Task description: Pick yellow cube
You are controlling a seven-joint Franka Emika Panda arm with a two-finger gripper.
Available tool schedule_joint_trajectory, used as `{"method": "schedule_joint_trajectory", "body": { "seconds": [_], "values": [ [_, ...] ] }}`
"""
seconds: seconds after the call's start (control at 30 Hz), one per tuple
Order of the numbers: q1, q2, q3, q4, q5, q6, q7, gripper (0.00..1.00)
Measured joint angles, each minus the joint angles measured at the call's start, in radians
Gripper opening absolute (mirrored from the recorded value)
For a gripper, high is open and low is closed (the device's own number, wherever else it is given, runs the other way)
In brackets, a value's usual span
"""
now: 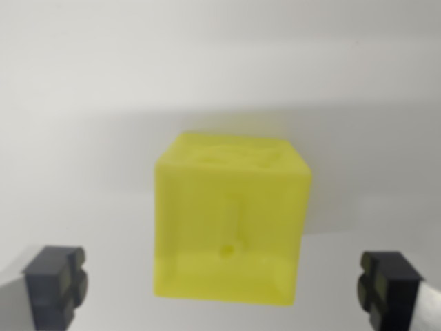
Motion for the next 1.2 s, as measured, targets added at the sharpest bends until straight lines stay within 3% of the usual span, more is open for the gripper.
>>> {"method": "schedule_joint_trajectory", "body": {
  "seconds": [0.3, 0.83, 1.2],
  "values": [
    [-0.002, 0.029, 0.0, 0.002, 0.006, 0.027, -0.007, 1.0],
    [0.0, 0.128, 0.001, 0.027, 0.029, 0.101, -0.025, 1.0],
    [0.002, 0.133, 0.0, 0.029, 0.032, 0.105, -0.027, 1.0]
  ]
}}
